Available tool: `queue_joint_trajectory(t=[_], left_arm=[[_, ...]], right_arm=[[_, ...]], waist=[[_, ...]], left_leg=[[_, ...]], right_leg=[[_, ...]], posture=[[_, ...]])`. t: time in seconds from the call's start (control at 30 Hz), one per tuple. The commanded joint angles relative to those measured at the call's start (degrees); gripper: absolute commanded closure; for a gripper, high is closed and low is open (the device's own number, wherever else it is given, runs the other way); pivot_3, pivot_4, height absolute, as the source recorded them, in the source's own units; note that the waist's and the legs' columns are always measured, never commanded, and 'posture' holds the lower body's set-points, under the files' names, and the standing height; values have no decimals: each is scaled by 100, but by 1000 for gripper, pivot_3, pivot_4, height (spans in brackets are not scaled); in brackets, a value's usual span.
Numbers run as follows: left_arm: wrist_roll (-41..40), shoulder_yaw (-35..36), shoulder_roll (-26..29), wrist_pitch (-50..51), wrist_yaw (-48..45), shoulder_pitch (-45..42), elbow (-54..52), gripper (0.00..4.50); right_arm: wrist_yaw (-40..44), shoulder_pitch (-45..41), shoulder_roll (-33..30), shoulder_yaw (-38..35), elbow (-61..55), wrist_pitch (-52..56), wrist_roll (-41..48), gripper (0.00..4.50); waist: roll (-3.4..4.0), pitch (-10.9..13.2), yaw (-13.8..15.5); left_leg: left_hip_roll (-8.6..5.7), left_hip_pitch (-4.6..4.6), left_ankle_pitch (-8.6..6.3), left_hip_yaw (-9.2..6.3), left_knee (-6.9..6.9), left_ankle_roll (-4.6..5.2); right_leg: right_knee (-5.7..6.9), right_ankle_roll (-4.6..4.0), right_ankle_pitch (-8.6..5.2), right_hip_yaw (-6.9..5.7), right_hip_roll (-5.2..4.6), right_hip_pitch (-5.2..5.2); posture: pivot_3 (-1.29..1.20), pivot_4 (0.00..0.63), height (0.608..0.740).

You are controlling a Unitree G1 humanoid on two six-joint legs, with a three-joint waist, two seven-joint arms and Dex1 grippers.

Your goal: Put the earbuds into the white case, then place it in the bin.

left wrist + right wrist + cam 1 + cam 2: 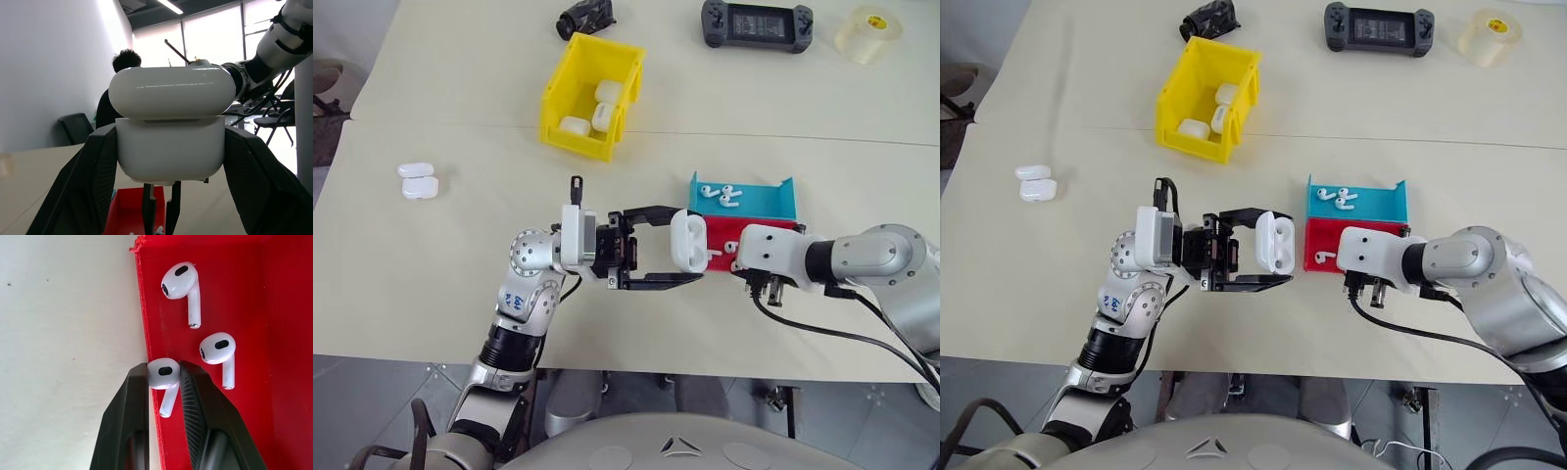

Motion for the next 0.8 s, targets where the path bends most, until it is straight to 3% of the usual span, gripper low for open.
queue_joint_trajectory(t=[0.03,0.17,0.3,0.37,0.63,0.8], left_arm=[[-132,78,39,-62,-67,-28,-77,1701],[-198,171,92,-34,-144,-29,41,1701],[-269,188,152,65,-332,-93,198,1701],[-254,173,176,119,-386,-164,275,1701],[-408,282,161,442,-451,-390,382,1701],[-598,358,116,811,-345,-614,330,1701]], right_arm=[[13,225,260,-1087,-342,85,648,3977],[194,766,904,-2255,-339,-903,1299,3977],[-56,1291,2297,-3358,-378,-1480,2681,3977],[-240,1282,2883,-3560,-356,-1781,3138,3977],[-1543,1110,4162,-3119,-689,-2104,3763,3977],[-1770,1233,4770,-2258,-896,-2565,3558,3977]], waist=[[-1,0,2],[-3,1,19],[-7,1,11],[-6,1,-5],[-5,1,-21],[-4,1,-13]], left_leg=[[-1,-1,0,-1,0,0],[-2,-1,0,1,-2,0],[-2,1,0,-3,-6,1],[-4,1,1,1,-4,2],[-3,7,2,3,-6,3],[-8,5,3,1,-5,4]], right_leg=[[0,0,0,-1,-1,0],[0,3,1,-2,1,2],[10,4,2,-8,13,7],[23,7,3,-6,13,5],[36,5,3,6,18,-3],[41,5,2,5,21,-5]], posture=[[0,150,740],[0,150,740],[0,150,740],[0,150,740],[0,150,740],[0,150,740]])
